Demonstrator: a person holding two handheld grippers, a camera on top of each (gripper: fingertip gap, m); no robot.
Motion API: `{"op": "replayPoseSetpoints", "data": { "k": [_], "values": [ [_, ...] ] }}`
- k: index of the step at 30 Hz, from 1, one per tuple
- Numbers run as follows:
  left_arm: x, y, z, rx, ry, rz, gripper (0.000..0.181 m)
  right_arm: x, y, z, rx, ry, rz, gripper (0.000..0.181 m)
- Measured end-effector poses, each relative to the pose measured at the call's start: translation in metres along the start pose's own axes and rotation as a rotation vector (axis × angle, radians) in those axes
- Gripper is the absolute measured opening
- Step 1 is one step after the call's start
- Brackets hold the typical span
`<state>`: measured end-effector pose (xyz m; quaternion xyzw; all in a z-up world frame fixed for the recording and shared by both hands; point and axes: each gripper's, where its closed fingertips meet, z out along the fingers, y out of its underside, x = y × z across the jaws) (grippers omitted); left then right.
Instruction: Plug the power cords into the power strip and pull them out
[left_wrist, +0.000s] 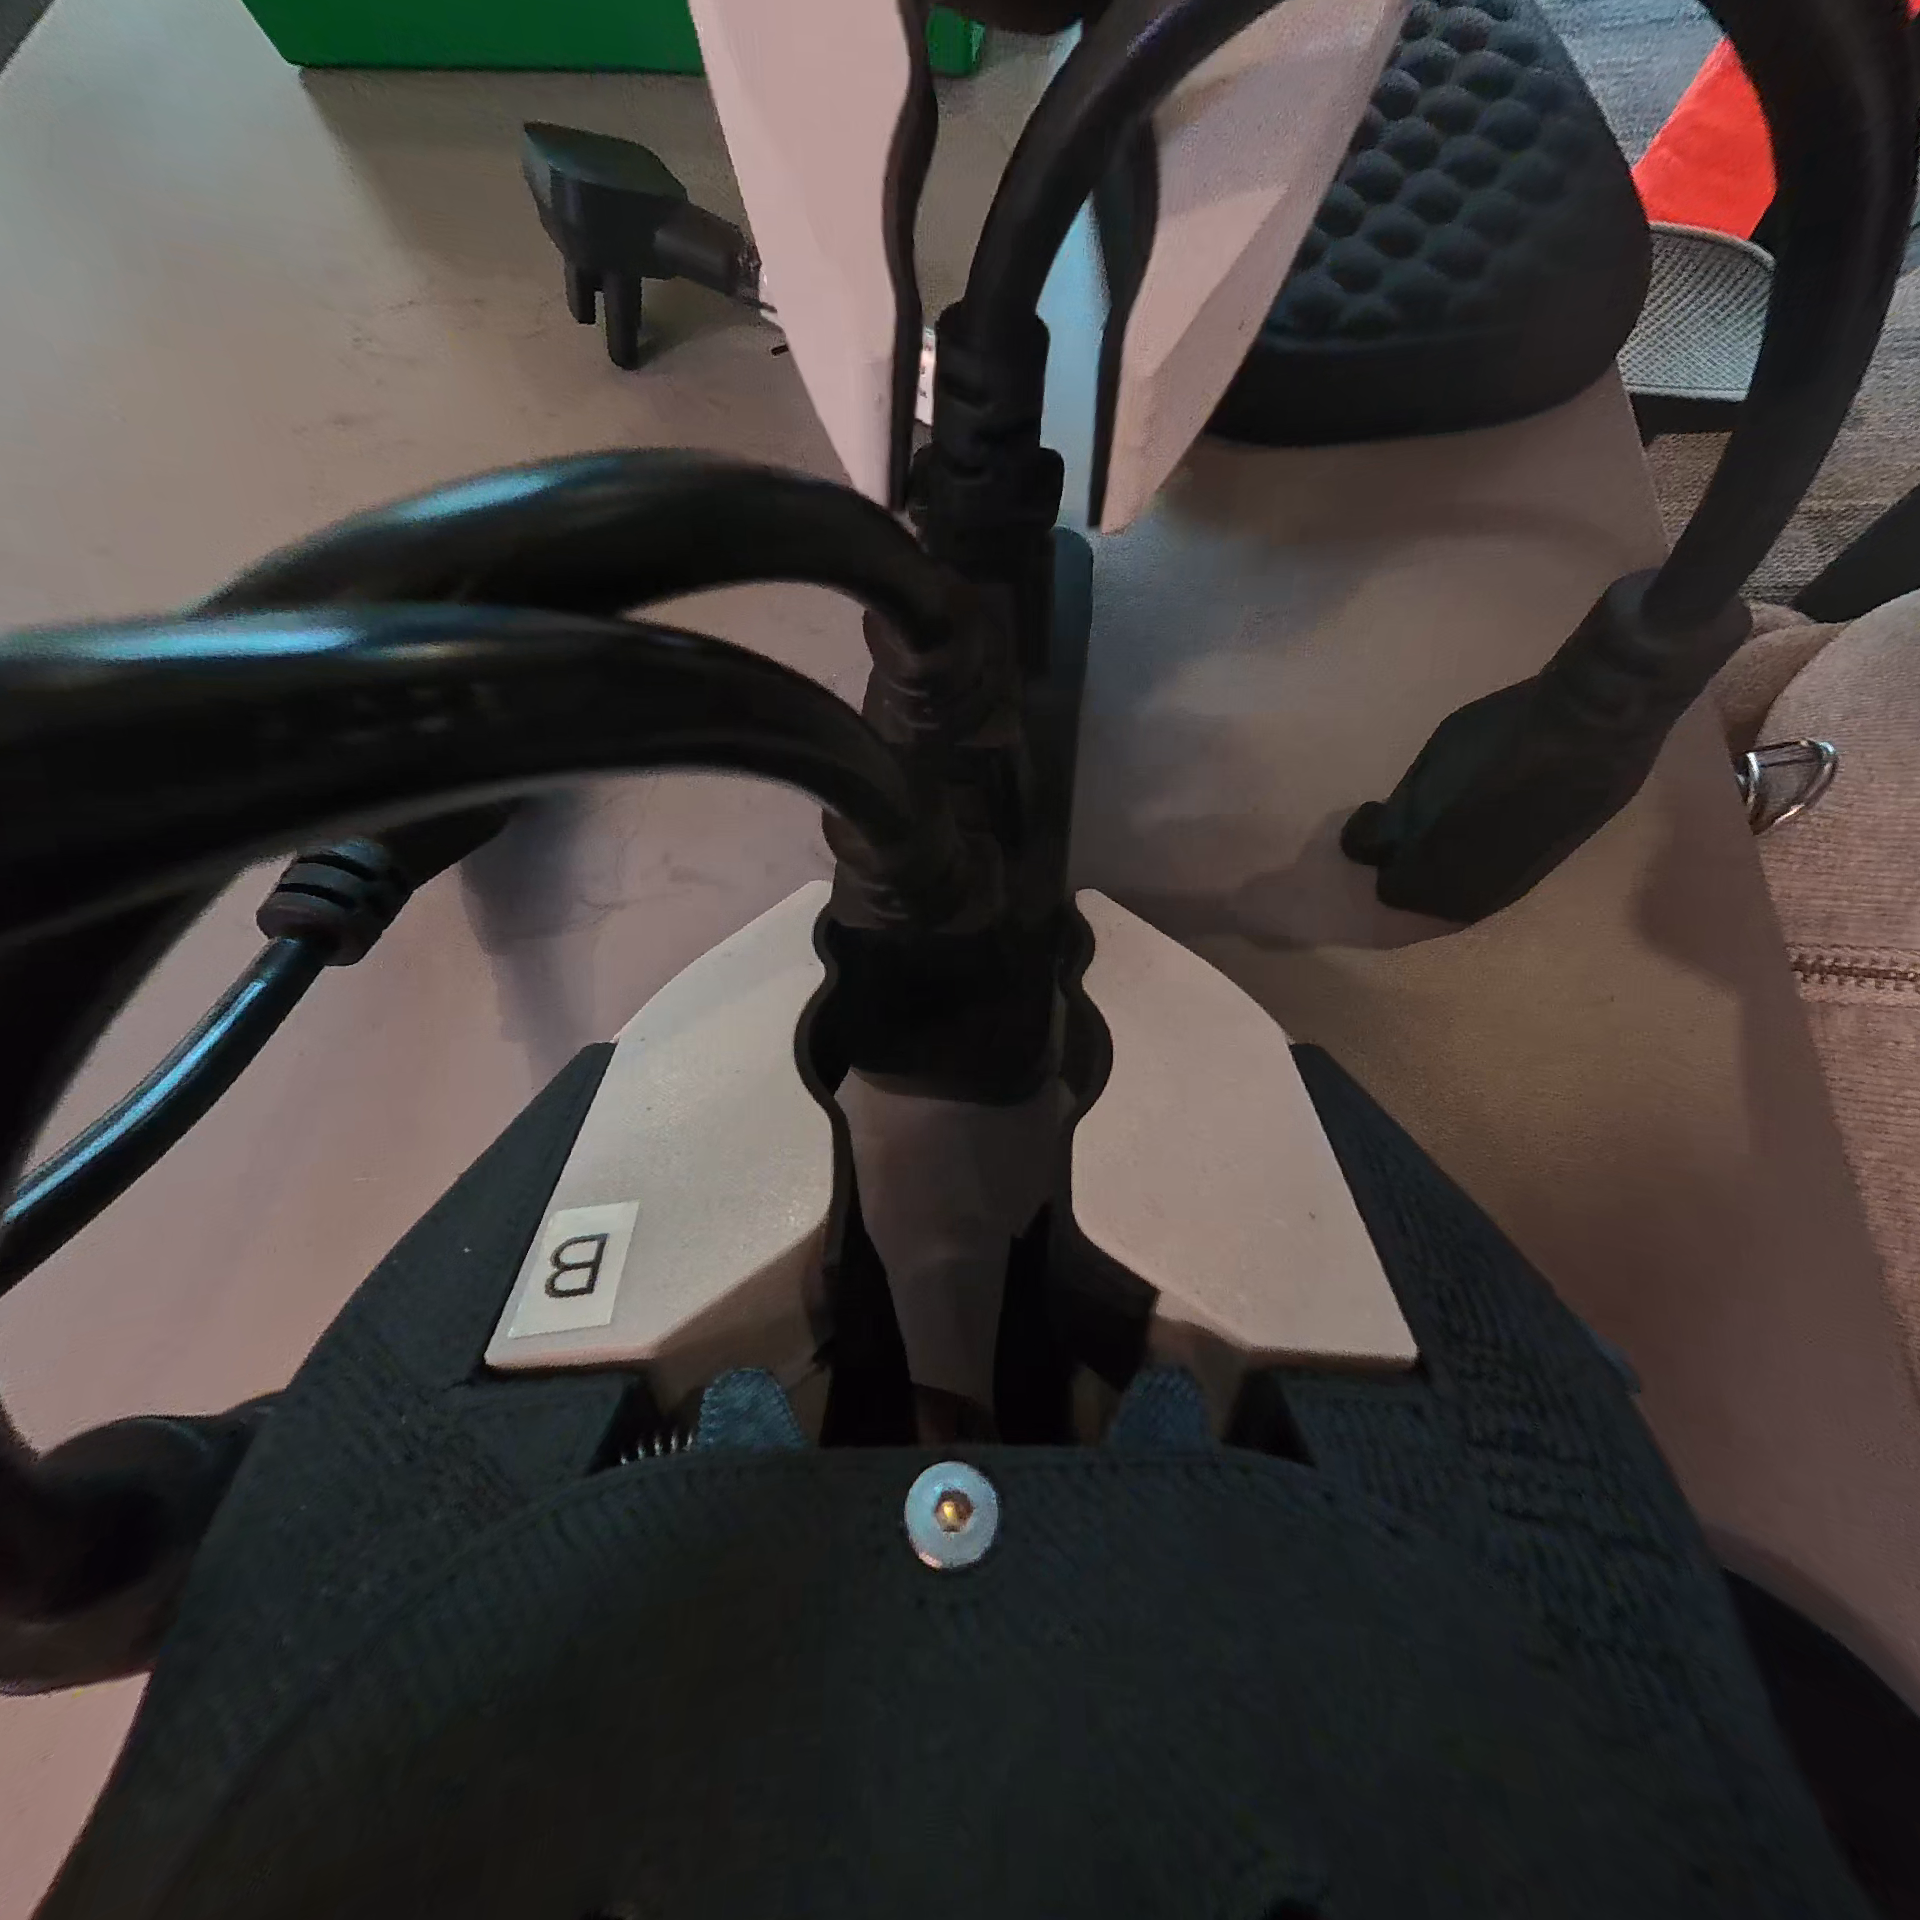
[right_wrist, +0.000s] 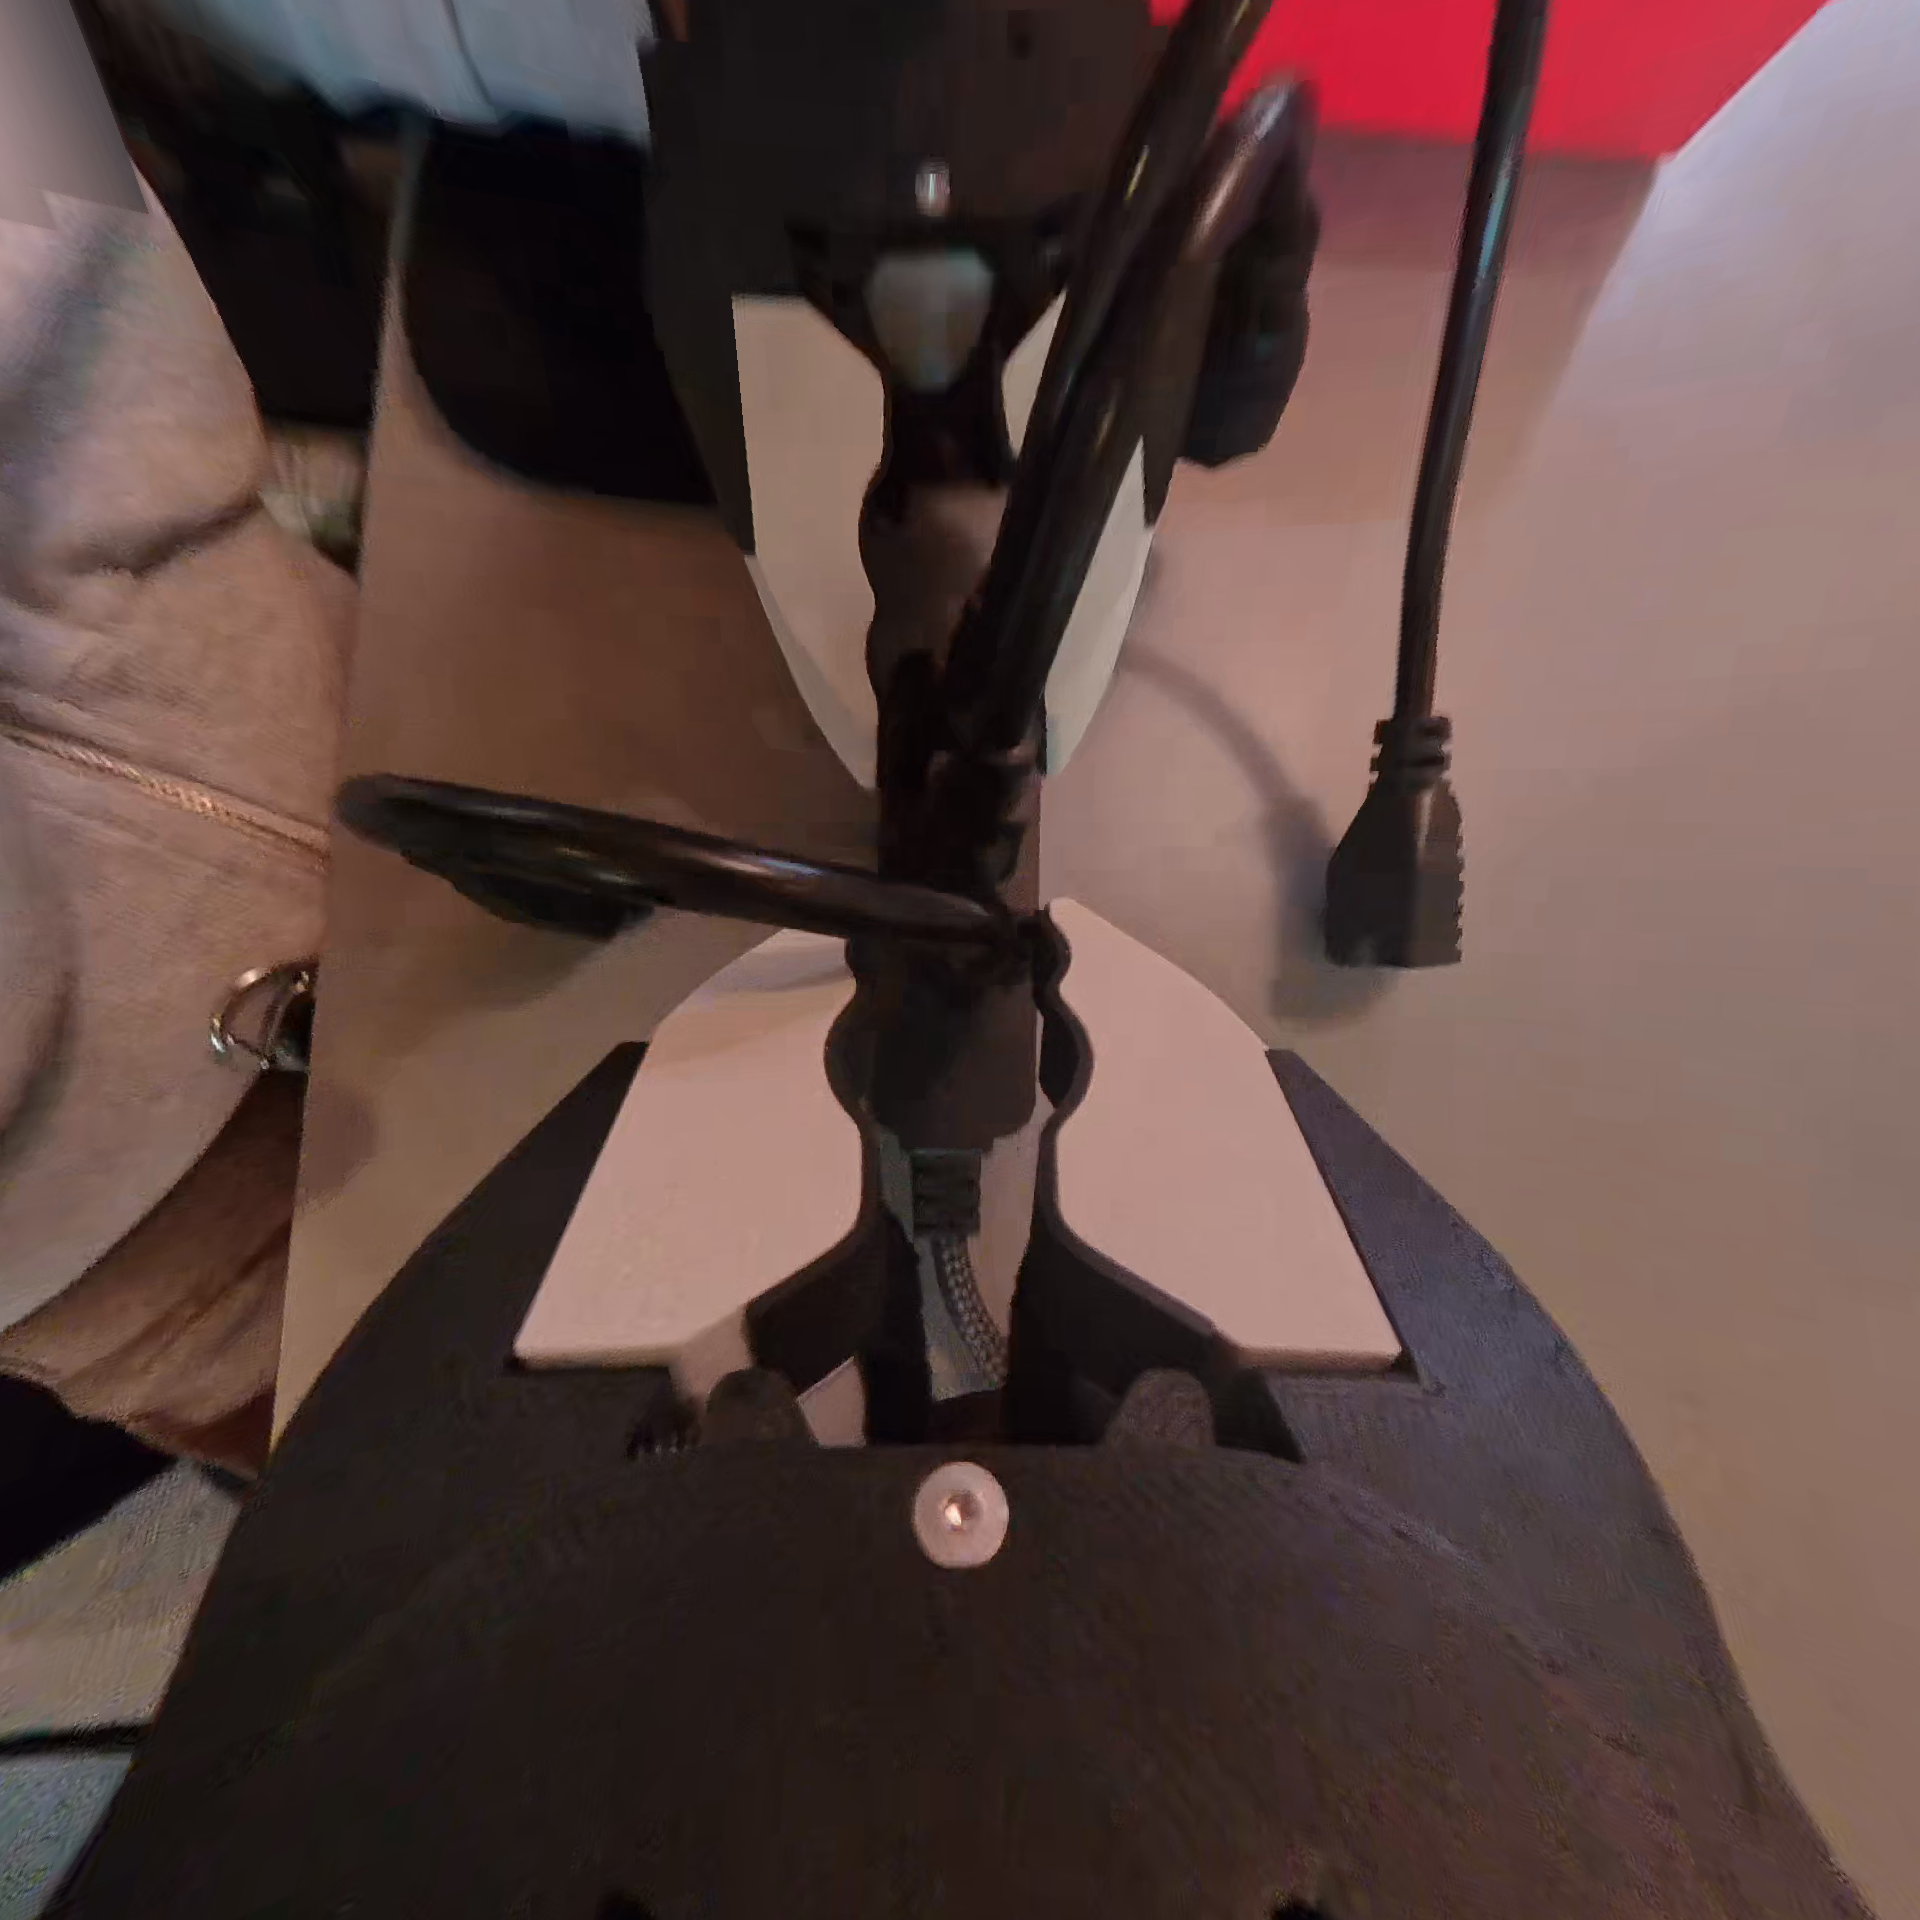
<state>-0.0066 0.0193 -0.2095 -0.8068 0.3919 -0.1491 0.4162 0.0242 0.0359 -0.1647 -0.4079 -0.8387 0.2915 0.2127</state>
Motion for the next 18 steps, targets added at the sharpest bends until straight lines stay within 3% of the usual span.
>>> {"op": "replayPoseSetpoints", "data": {
  "k": [7, 18],
  "values": [
    [0.002, -0.001, 0.001, -0.001, -0.005, 0.012, 0.037, 0.0, 0.009, -0.001, -0.293, 0.021, -0.028, 0.024],
    [0.002, -0.001, 0.002, -0.007, 0.0, 0.002, 0.037, 0.002, 0.01, 0.004, -0.383, 0.031, -0.051, 0.025]
  ]
}}
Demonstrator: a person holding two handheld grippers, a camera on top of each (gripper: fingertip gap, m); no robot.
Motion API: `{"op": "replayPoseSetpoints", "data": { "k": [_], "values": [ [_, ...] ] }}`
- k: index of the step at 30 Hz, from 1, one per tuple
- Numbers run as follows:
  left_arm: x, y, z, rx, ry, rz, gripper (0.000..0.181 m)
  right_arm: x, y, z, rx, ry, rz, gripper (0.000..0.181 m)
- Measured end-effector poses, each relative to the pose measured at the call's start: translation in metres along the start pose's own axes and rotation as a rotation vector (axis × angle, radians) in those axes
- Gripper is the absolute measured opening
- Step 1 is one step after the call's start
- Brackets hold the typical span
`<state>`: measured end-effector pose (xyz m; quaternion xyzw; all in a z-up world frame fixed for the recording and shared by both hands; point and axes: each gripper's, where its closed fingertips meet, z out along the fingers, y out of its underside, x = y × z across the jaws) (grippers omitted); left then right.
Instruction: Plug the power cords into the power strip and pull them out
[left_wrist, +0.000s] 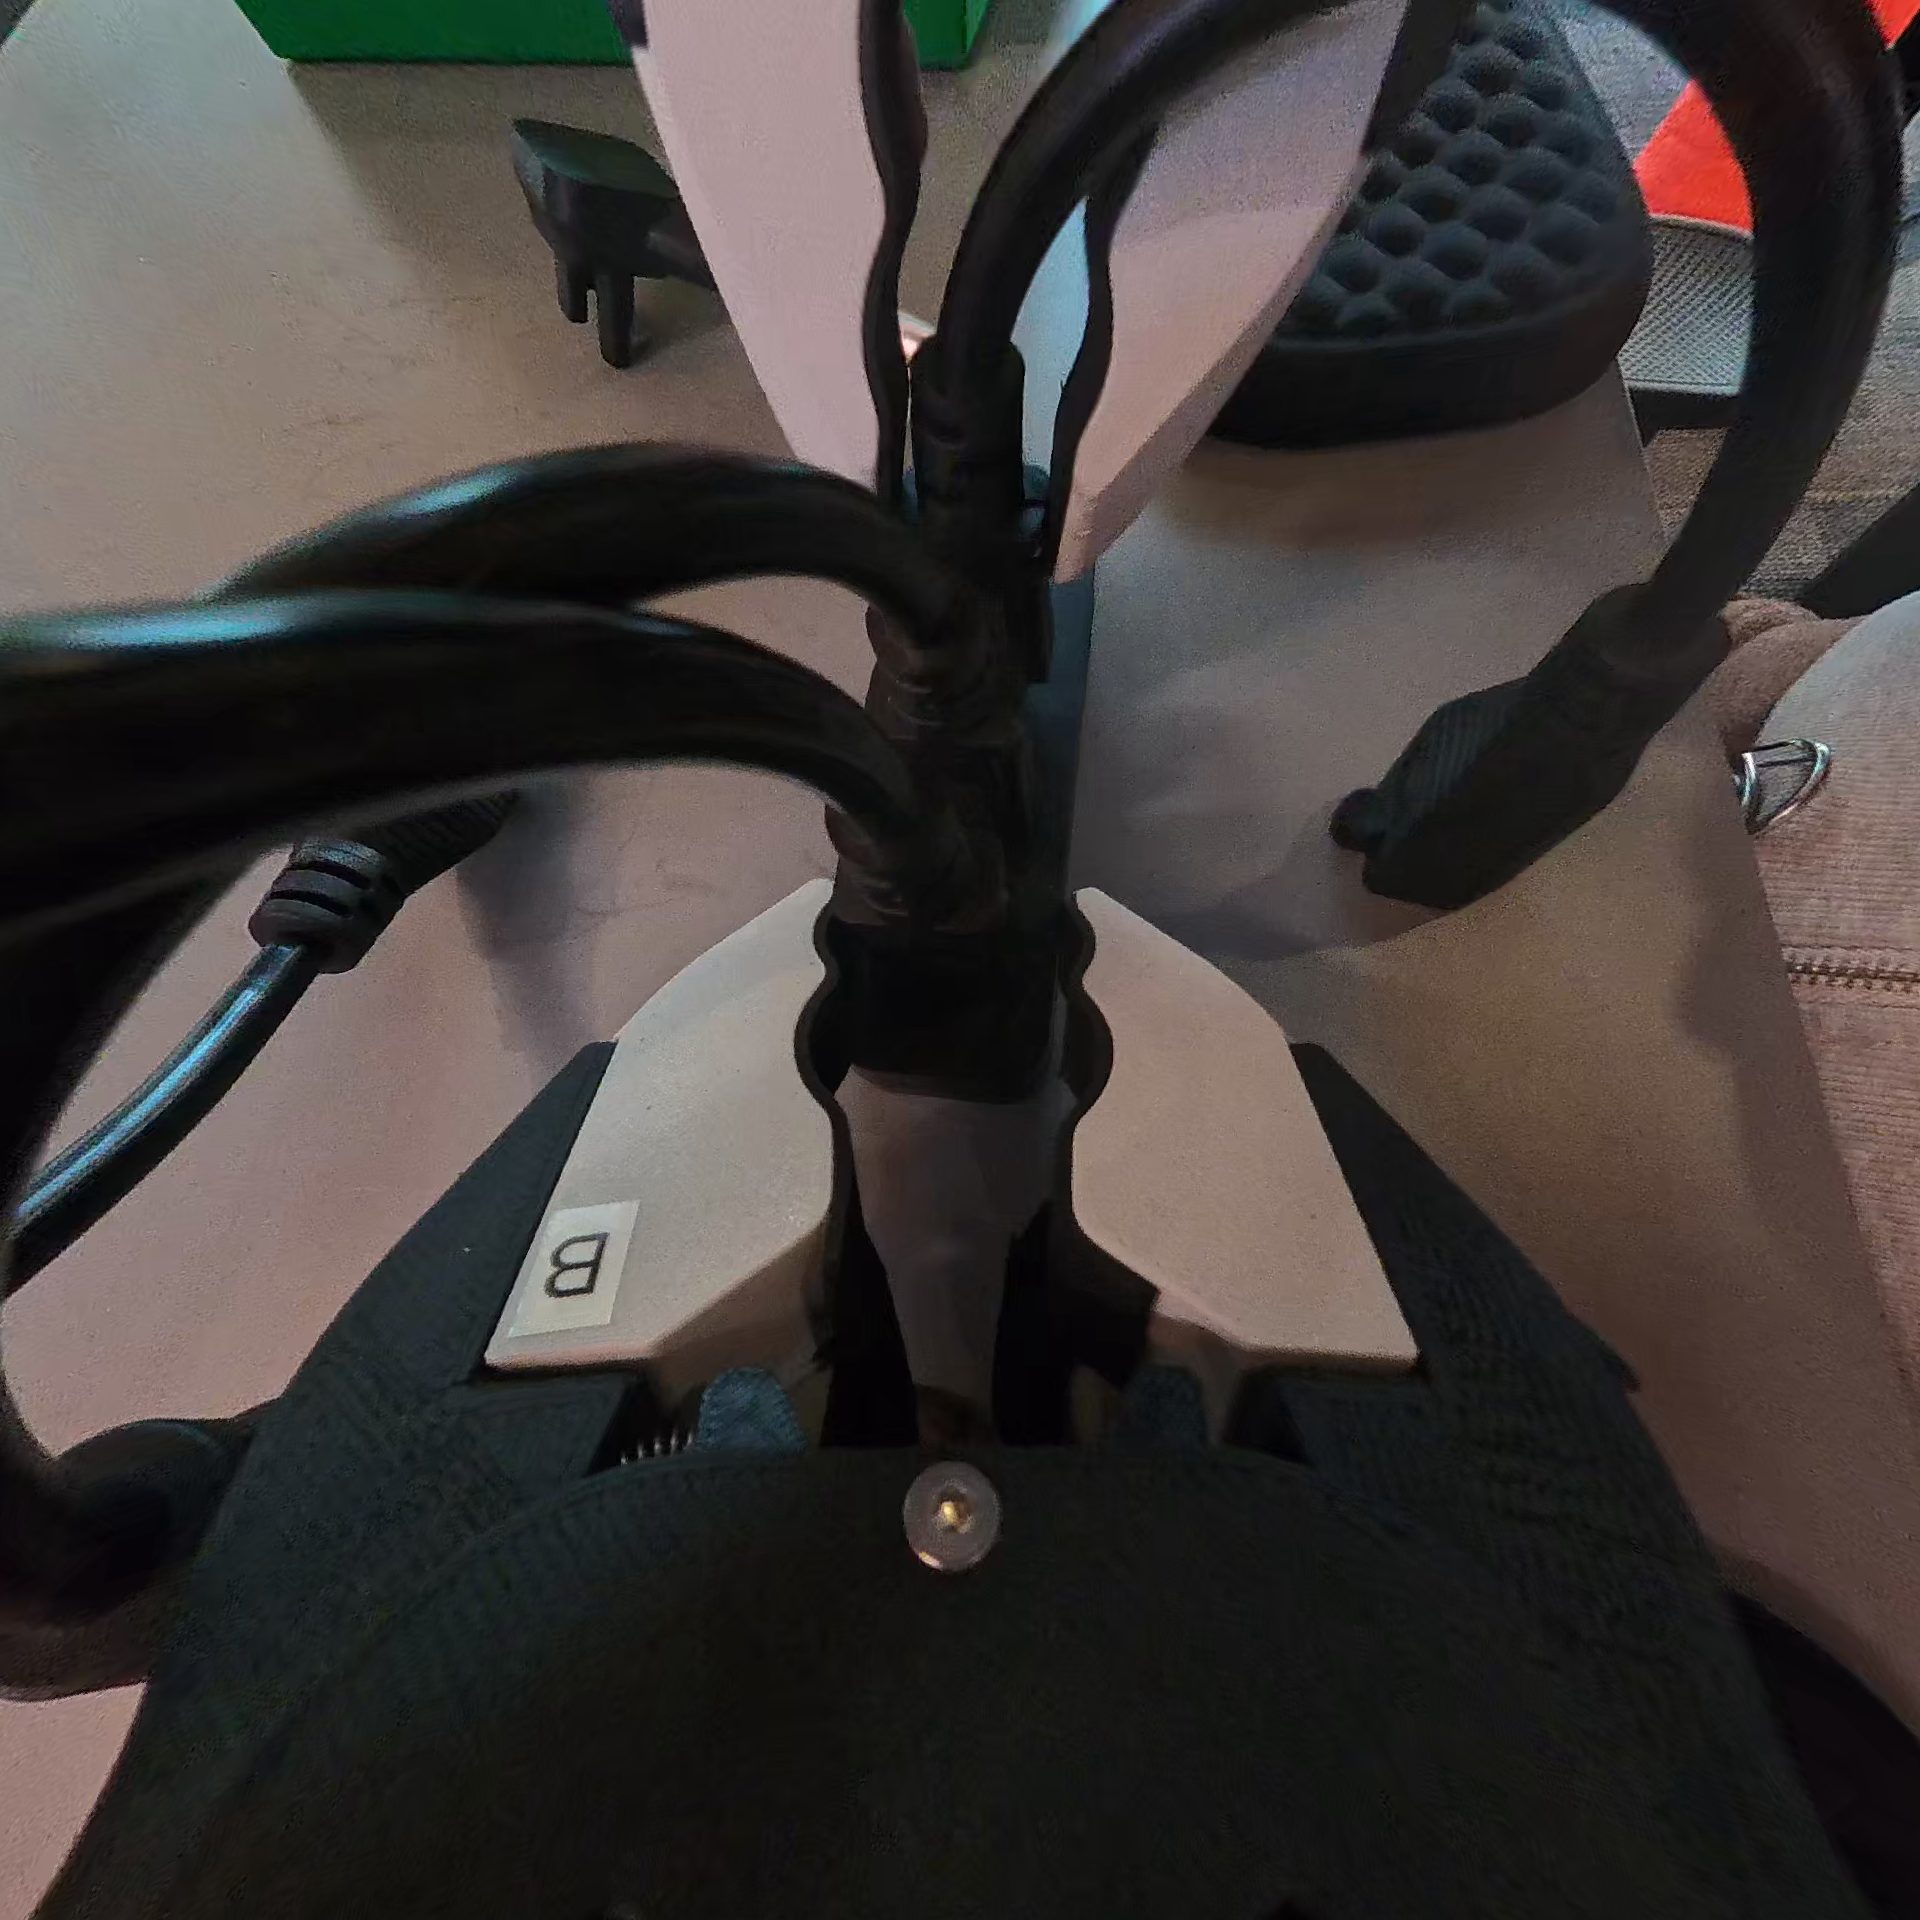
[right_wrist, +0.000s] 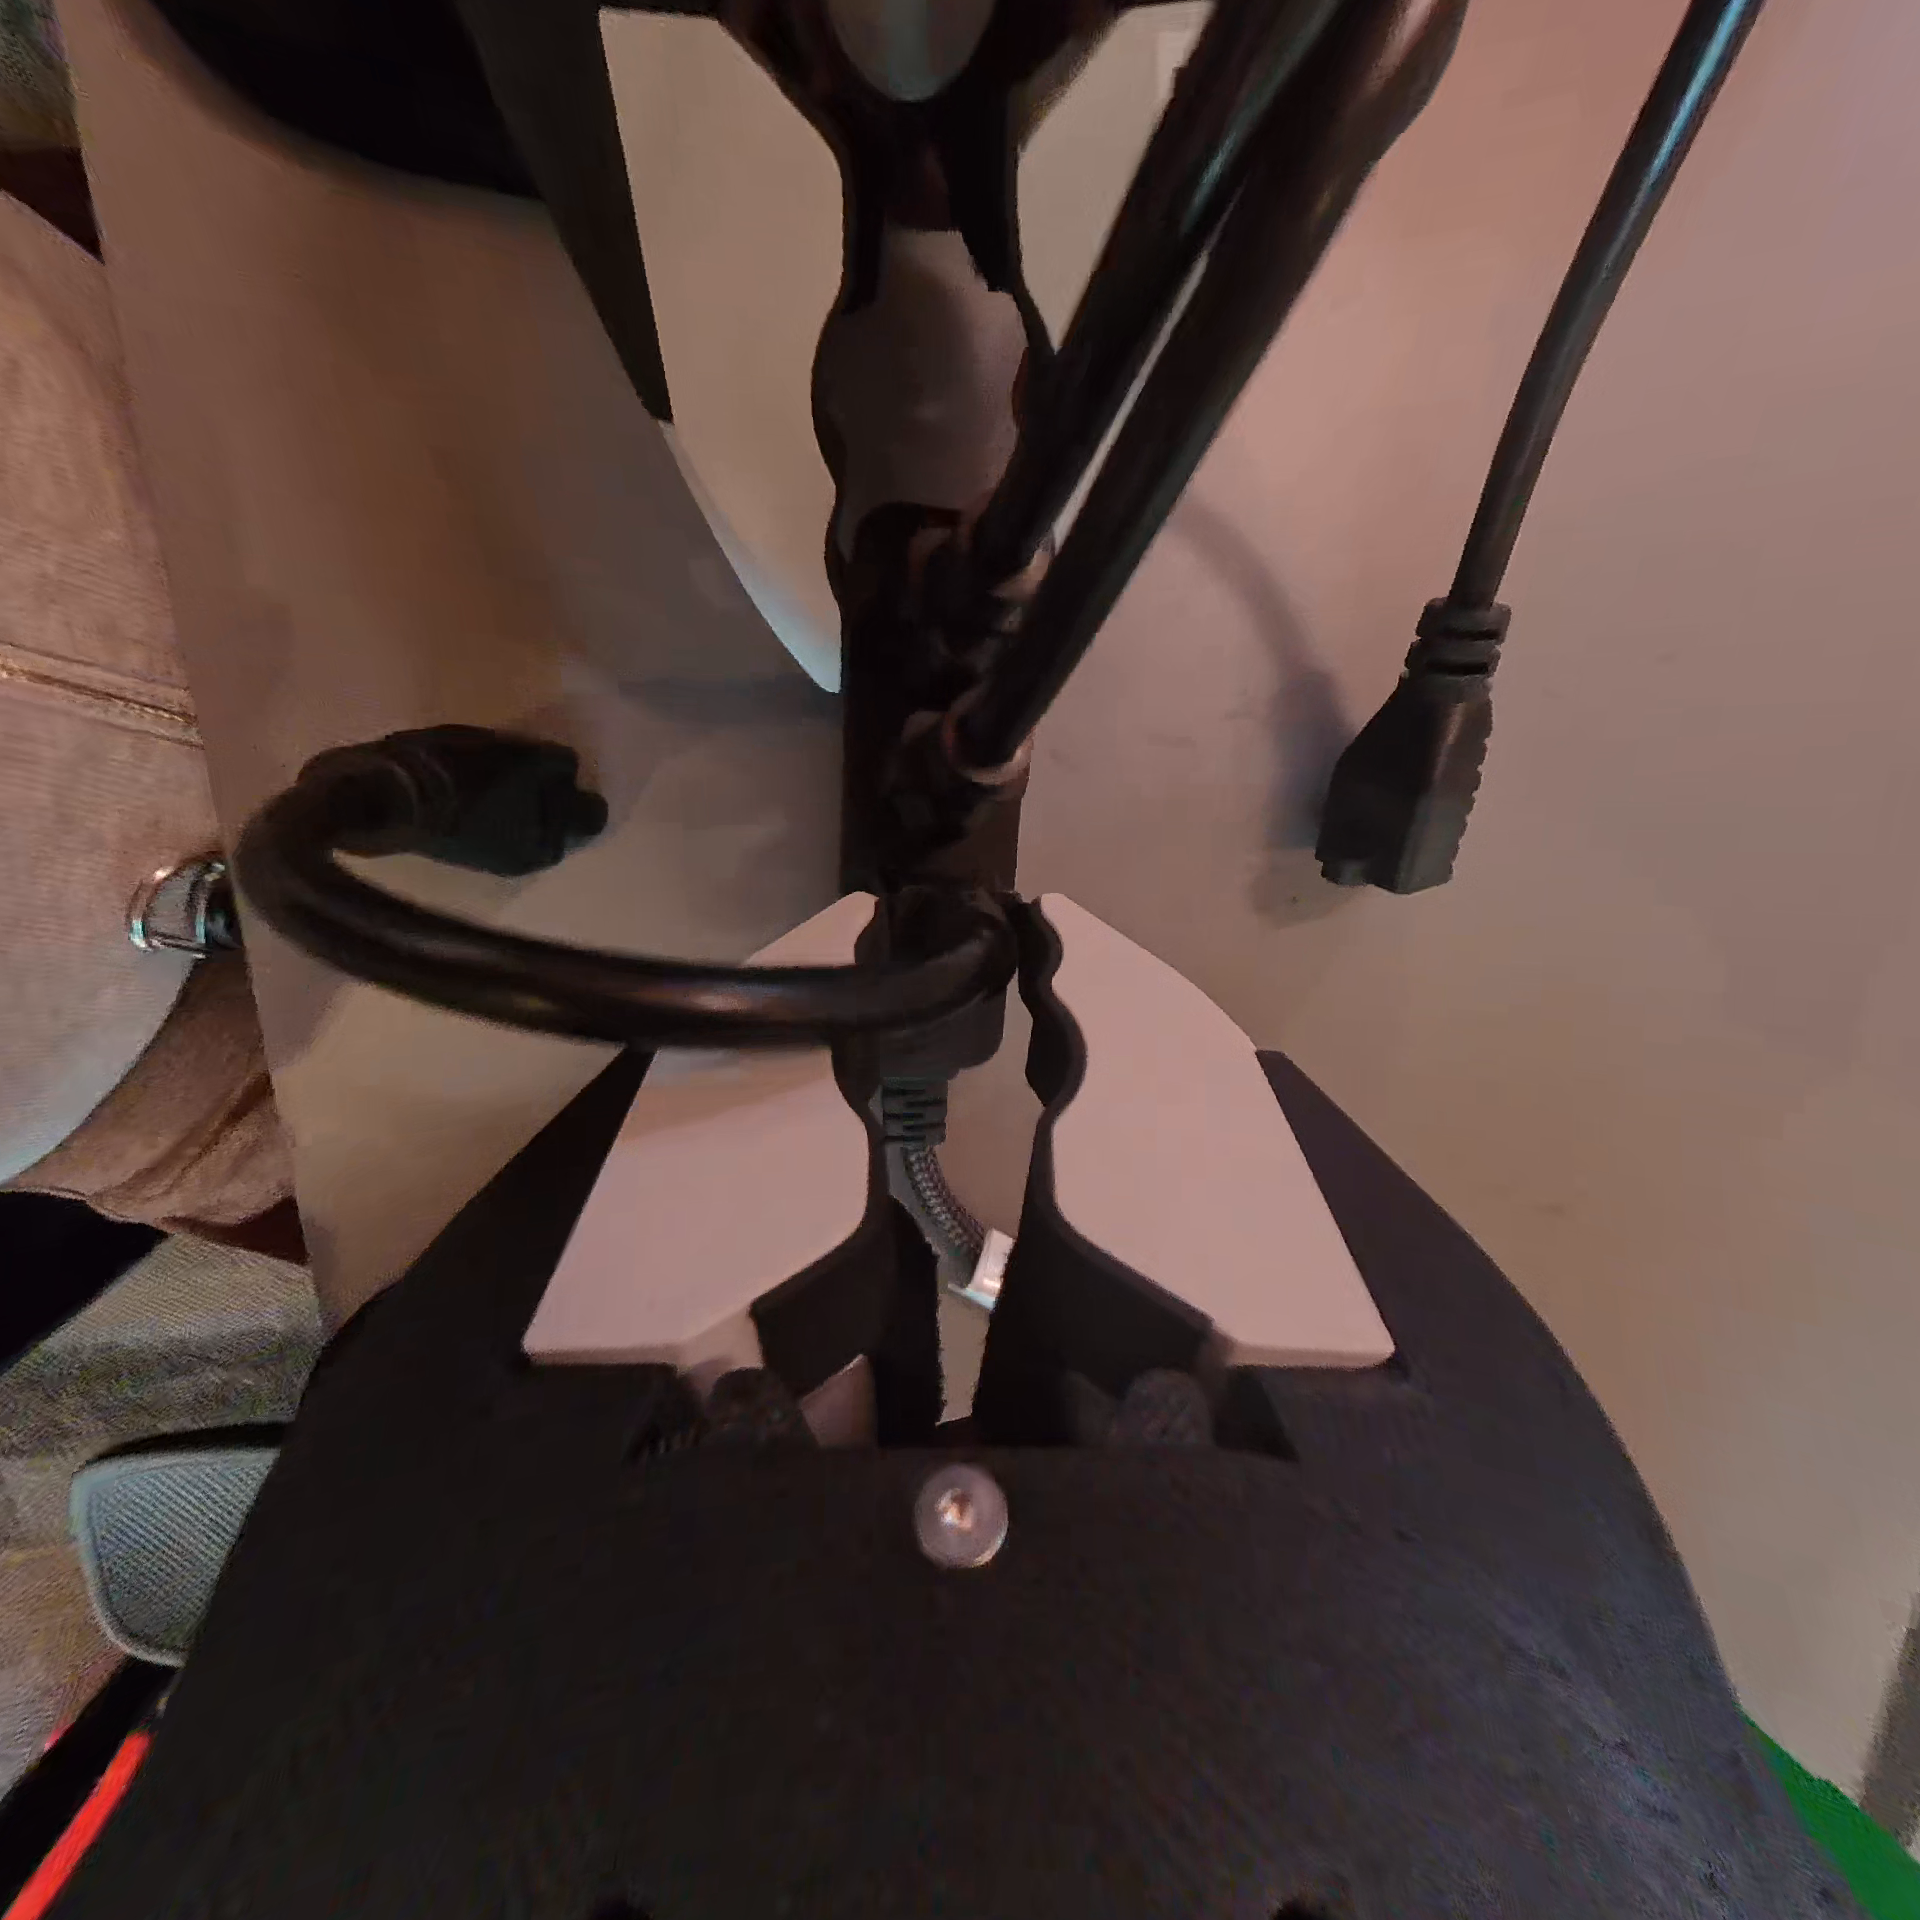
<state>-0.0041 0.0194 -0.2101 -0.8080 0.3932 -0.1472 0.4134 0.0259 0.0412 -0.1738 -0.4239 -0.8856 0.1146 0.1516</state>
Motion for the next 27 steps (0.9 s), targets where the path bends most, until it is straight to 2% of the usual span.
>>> {"op": "replayPoseSetpoints", "data": {
  "k": [3, 9, 16, 27],
  "values": [
    [0.0, 0.0, 0.0, 0.003, -0.002, -0.001, 0.038, -0.001, 0.004, -0.001, -0.092, 0.024, -0.037, 0.026],
    [0.0, 0.0, 0.0, 0.004, 0.002, -0.004, 0.038, -0.004, 0.009, 0.014, -0.126, -0.094, 0.011, 0.029],
    [0.001, 0.0, 0.0, -0.009, 0.012, 0.007, 0.037, -0.006, 0.008, 0.016, -0.078, -0.158, 0.036, 0.027],
    [0.003, 0.0, 0.0, -0.002, 0.018, -0.004, 0.037, -0.008, 0.012, 0.021, -0.15, -0.114, 0.048, 0.029]
  ]
}}
